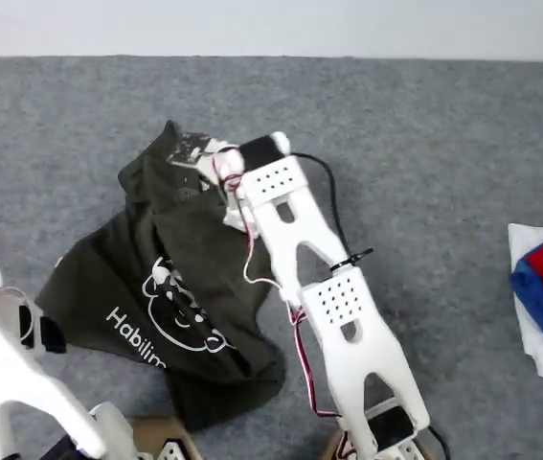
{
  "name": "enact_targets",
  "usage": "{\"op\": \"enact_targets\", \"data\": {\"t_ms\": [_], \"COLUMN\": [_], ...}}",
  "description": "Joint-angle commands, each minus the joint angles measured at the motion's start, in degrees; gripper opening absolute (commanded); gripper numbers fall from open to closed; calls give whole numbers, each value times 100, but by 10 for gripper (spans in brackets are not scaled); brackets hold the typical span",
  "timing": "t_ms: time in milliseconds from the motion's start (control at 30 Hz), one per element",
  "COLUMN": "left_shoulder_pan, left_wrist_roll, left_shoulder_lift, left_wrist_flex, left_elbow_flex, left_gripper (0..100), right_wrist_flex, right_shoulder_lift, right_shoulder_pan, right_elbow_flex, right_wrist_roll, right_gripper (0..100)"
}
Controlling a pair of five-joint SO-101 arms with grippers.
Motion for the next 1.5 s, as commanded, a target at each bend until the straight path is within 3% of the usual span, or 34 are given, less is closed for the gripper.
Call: {"op": "enact_targets", "data": {"t_ms": [0,233,567,900,1300,1467], "left_shoulder_pan": [-18,-18,-9,0,0,0], "left_wrist_roll": [-62,-62,-62,-62,-62,-62], "left_shoulder_lift": [-141,-149,-141,-141,-149,-149], "left_wrist_flex": [167,167,158,158,176,176], "left_elbow_flex": [101,119,119,119,119,119], "left_gripper": [203,203,203,203,203,203], "right_wrist_flex": [251,259,251,242,251,233], "right_shoulder_lift": [-242,-822,-3029,-3934,-4295,-4708], "right_shoulder_pan": [242,963,2897,5121,6519,6404], "right_elbow_flex": [-44,167,4308,5829,6426,6400], "right_wrist_roll": [-44,-79,765,1327,1574,1591], "right_gripper": [8,8,8,8,9,59]}}
